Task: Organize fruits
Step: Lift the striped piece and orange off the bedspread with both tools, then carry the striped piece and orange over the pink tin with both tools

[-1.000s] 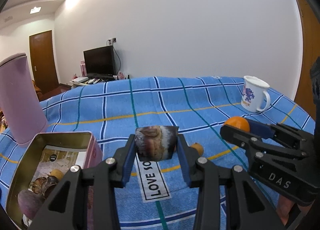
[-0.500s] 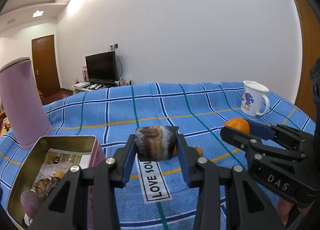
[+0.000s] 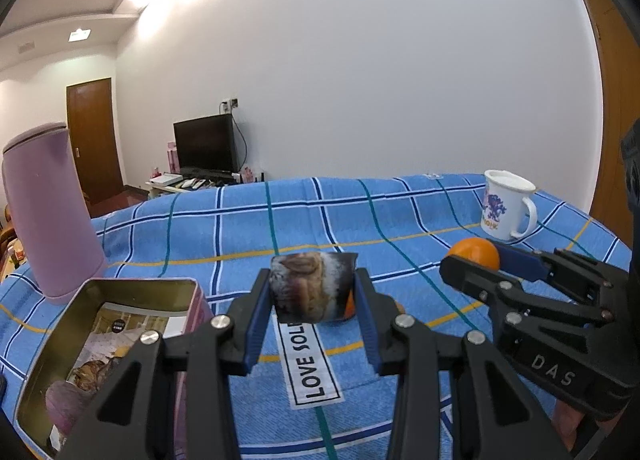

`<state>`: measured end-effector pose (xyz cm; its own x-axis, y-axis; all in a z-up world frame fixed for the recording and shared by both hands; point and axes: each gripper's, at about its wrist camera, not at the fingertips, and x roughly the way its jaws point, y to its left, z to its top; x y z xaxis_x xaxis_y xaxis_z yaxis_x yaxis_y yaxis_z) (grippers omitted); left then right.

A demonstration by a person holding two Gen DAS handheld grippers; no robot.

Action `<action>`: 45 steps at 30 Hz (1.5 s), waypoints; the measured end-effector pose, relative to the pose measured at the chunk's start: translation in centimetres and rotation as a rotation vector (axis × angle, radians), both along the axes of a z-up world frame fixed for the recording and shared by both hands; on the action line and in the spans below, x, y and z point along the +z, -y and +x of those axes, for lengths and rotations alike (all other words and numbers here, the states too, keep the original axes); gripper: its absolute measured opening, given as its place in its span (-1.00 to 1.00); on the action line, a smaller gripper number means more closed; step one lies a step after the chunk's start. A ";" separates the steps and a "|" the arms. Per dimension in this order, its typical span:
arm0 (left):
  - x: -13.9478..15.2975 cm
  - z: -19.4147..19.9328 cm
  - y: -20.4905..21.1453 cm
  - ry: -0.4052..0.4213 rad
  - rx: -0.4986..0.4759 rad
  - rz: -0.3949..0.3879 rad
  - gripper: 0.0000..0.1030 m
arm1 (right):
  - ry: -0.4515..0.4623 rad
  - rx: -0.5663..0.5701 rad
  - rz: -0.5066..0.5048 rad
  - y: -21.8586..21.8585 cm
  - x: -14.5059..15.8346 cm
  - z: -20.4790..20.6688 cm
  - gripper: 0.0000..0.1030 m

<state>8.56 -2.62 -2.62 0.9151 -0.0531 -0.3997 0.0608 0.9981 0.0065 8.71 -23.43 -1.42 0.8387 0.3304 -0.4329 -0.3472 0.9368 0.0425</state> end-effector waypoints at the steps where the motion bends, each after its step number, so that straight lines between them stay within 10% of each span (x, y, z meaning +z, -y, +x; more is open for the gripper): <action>1: 0.0 -0.1 0.0 0.006 0.000 -0.001 -0.19 | 0.003 0.000 0.000 0.0 0.0 -0.1 -0.18; 45: 0.0 -2.6 -2.9 -0.024 0.059 -0.024 -0.20 | 0.047 0.098 -0.014 -3.0 0.2 -2.4 -0.18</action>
<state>5.96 0.31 -2.59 0.9070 -0.0095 -0.4209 0.0021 0.9998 -0.0182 6.28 -20.43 -1.20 0.8218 0.4064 -0.3993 -0.4388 0.8985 0.0115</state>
